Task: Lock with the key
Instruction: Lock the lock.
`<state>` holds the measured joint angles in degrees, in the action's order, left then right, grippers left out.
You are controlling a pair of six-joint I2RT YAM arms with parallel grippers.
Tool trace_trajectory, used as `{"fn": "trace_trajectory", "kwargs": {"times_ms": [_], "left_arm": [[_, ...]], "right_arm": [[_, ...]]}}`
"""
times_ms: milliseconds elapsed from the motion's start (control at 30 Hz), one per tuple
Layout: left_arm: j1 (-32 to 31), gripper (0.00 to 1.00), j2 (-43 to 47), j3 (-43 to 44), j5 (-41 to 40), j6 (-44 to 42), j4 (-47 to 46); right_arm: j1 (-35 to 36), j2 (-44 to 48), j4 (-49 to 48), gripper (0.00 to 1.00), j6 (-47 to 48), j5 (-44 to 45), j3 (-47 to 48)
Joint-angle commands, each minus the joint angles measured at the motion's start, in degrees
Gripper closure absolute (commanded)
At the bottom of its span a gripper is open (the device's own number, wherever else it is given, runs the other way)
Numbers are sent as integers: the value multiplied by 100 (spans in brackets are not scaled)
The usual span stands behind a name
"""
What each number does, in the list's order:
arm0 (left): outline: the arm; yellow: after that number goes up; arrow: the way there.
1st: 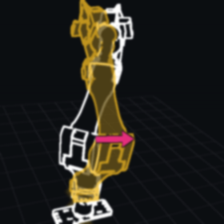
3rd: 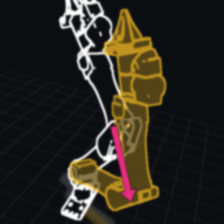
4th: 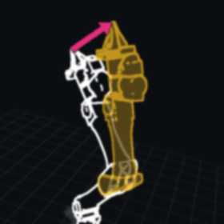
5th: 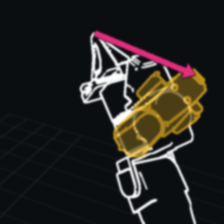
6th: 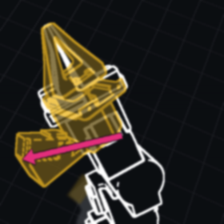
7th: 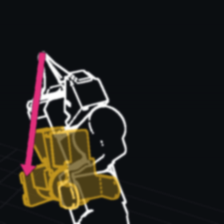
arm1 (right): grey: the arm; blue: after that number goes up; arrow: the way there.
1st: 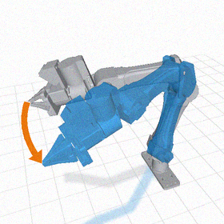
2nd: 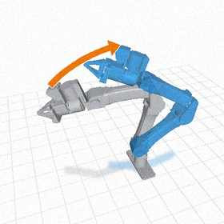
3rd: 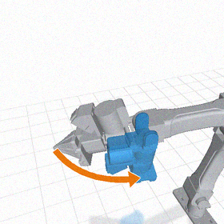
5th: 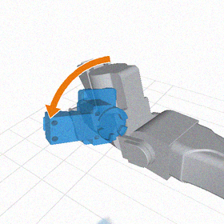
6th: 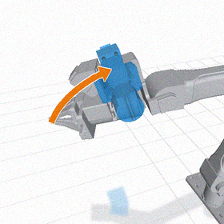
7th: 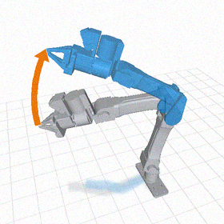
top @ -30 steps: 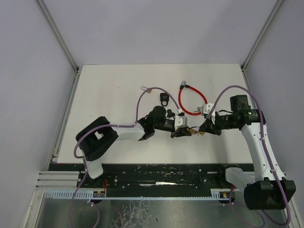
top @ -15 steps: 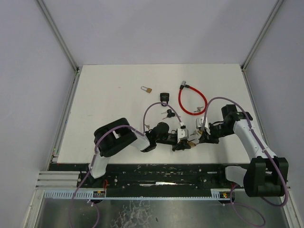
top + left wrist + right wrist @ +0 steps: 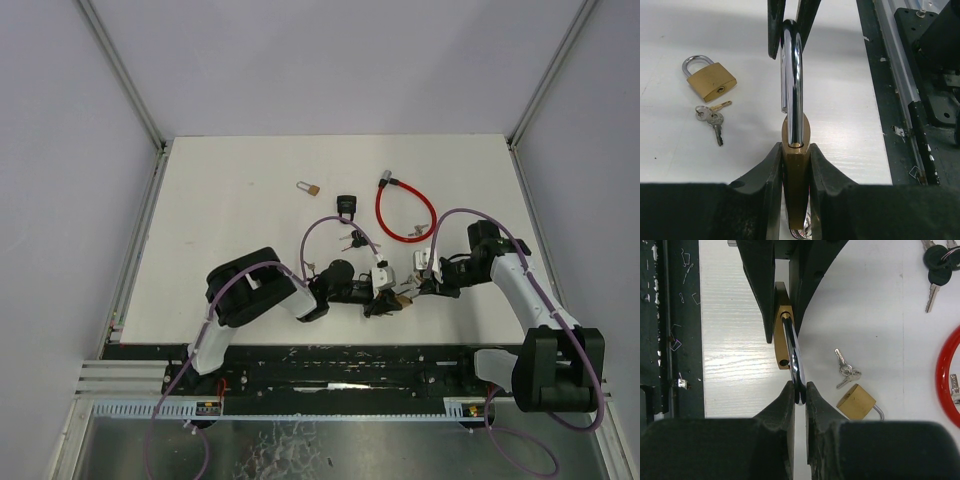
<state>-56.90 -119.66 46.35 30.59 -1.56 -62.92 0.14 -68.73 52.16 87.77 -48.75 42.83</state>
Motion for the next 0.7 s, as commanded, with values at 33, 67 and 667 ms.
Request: {"fn": "trace_trajectory", "kwargs": {"times_ms": [33,67,667], "left_arm": [[-88,100,-66,45,-284,-151,-620],[-84,100,-67,48,-297,-159,-598],[-97,100,-19,-29,-250,-186,-669]], "right_arm": [[21,-7,-69,89,149,118,-36],[21,22,-53,85,155,108,-23],[4,367,592,71,714,137,372]]}}
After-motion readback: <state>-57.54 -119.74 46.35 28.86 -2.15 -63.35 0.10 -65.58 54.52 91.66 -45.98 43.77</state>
